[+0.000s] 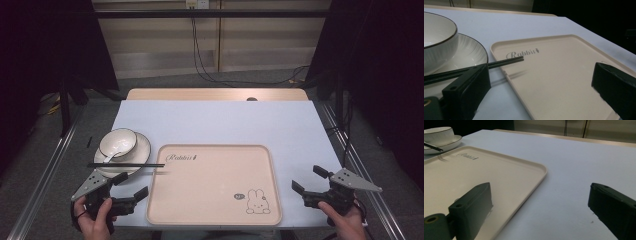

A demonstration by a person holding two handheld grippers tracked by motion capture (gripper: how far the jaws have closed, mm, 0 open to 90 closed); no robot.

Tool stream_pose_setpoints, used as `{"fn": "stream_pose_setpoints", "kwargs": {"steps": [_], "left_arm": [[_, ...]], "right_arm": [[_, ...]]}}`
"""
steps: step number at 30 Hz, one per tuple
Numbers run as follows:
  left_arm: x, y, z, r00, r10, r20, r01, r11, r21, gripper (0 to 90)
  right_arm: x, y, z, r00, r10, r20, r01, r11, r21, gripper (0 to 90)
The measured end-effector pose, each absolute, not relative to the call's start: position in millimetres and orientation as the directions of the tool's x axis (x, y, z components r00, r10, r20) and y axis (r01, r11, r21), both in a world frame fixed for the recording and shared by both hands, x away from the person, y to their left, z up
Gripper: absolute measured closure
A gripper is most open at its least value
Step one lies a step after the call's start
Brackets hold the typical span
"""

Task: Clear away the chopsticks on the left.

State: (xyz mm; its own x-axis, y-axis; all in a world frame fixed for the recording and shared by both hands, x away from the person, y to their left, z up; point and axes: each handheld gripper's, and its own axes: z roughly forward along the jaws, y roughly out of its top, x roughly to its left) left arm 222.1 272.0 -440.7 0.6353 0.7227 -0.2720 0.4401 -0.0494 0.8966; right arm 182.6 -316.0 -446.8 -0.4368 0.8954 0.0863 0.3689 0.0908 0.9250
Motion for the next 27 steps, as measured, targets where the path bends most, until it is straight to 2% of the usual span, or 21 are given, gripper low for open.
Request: {"fn": "stream_pose_setpoints", "kwargs": {"steps": [16,24,27], "left_arm": [[215.6,279.6,-436.0,0.674,0.697,-0.244,0.418,-0.088,0.904,1.9],[216.6,293.4,-429.6,0.644,0.725,-0.247,0.419,-0.064,0.906,2.8],[217.5,296.7,-426.9,0.663,0.723,-0.194,0.393,-0.116,0.912,3.9]], "right_arm": [[181.2,-315.1,-446.3,-0.444,0.893,0.078,0.364,0.1,0.926,5.4],[181.8,-313.4,-445.8,-0.454,0.888,0.074,0.361,0.107,0.926,6.0],[182.1,-313.2,-445.6,-0.454,0.888,0.074,0.36,0.107,0.927,6.2]]}}
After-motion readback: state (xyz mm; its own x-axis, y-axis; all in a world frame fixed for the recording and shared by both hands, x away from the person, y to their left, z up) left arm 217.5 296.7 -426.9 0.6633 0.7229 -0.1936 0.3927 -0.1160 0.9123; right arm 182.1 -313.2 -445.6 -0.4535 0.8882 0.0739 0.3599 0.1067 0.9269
